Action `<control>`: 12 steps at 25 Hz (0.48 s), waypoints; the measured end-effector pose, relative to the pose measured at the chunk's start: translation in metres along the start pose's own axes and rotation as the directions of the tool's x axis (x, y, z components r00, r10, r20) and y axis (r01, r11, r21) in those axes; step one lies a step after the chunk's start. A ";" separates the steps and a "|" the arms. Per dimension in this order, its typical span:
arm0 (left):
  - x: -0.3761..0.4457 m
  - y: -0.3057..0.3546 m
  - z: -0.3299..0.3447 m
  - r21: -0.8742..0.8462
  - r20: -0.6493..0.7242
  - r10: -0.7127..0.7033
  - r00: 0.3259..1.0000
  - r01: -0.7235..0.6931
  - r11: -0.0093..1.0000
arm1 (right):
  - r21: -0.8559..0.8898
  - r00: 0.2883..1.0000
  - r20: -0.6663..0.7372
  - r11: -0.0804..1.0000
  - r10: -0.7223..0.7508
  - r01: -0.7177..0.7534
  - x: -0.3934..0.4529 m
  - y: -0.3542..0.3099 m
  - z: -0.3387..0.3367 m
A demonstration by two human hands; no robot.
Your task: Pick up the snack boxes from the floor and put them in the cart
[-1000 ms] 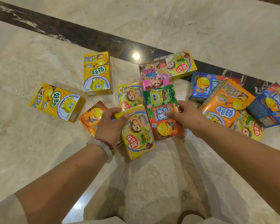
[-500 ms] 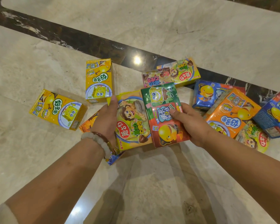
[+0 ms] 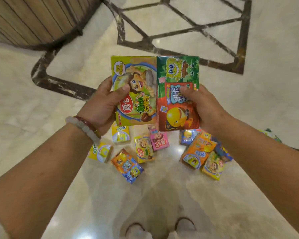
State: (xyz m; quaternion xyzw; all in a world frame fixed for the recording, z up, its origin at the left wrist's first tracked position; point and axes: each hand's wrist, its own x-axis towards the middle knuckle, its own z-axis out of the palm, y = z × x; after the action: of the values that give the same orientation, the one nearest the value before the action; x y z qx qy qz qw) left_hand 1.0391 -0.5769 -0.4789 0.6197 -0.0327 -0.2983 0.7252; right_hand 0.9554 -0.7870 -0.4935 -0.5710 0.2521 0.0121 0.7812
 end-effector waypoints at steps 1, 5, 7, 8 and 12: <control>-0.010 0.040 0.011 0.011 -0.002 0.021 1.000 -0.021 1.000 | 0.008 1.000 -0.002 0.999 -0.031 0.031 -0.015 -0.040 0.009; -0.060 0.210 0.059 0.011 -0.007 0.077 0.997 -0.077 0.997 | -0.009 0.991 -0.020 0.991 -0.131 0.131 -0.083 -0.200 0.043; -0.082 0.293 0.084 0.003 -0.001 0.113 0.994 -0.113 0.994 | -0.017 0.983 -0.012 0.983 -0.181 0.181 -0.116 -0.279 0.058; -0.094 0.336 0.098 0.006 -0.003 0.139 0.990 -0.139 0.990 | -0.017 0.976 -0.003 0.976 -0.216 0.216 -0.134 -0.321 0.065; -0.141 0.471 0.141 -0.005 0.032 0.245 0.969 -0.245 0.970 | -0.061 0.922 -0.026 0.921 -0.386 0.384 -0.203 -0.458 0.086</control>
State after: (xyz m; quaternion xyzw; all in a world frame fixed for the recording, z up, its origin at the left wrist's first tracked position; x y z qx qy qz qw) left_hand 1.0487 -0.6089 0.0314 0.6055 -0.1204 -0.2167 0.7563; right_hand 0.9515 -0.8141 0.0138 -0.6309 0.1493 -0.1454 0.7474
